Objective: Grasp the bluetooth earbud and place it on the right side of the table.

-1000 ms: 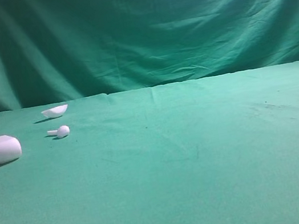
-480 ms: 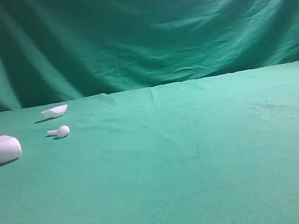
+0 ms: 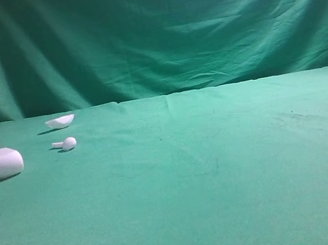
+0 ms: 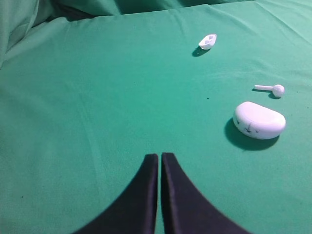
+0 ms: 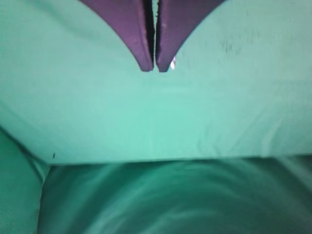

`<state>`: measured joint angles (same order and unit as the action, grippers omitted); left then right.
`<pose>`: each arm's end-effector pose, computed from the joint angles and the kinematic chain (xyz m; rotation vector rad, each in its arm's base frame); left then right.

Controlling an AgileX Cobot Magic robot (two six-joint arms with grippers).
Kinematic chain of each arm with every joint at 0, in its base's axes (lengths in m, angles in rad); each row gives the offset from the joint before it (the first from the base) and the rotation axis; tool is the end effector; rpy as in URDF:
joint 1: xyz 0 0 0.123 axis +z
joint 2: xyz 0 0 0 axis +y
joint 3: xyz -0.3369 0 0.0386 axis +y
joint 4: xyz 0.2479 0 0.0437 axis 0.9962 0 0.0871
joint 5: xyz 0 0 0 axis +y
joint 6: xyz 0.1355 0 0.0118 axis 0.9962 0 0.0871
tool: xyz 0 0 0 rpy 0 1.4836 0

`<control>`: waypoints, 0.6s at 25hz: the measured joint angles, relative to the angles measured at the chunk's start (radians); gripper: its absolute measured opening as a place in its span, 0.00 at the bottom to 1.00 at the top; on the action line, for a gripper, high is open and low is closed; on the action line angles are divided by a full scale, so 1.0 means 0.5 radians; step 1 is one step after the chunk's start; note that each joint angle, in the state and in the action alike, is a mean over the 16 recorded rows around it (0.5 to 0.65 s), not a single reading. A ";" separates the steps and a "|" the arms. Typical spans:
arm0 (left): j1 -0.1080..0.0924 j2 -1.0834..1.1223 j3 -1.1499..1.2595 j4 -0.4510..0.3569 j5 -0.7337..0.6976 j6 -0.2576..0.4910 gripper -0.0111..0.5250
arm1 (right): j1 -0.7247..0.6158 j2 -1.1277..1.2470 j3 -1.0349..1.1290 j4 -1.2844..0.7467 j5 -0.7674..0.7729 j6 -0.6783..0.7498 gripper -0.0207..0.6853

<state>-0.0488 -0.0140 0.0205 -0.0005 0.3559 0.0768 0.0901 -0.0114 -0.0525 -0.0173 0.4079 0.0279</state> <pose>0.0416 -0.0021 0.1620 0.1155 1.8424 0.0191 0.0388 0.0026 0.1826 -0.0665 1.8268 0.0657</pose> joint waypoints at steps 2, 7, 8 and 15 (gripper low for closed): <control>0.000 0.000 0.000 0.000 0.000 0.000 0.02 | -0.005 0.000 0.064 0.000 -0.020 0.001 0.03; 0.000 0.000 0.000 0.000 0.000 0.000 0.02 | -0.006 0.000 0.148 0.000 -0.030 0.005 0.03; 0.000 0.000 0.000 0.000 0.000 0.000 0.02 | -0.006 0.000 0.155 0.000 -0.030 0.006 0.03; 0.000 0.000 0.000 0.000 0.000 0.000 0.02 | -0.006 0.000 0.159 0.000 -0.030 0.011 0.03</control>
<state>-0.0488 -0.0140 0.0205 -0.0005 0.3559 0.0768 0.0870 -0.0115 0.0270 -0.0173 0.3929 0.0335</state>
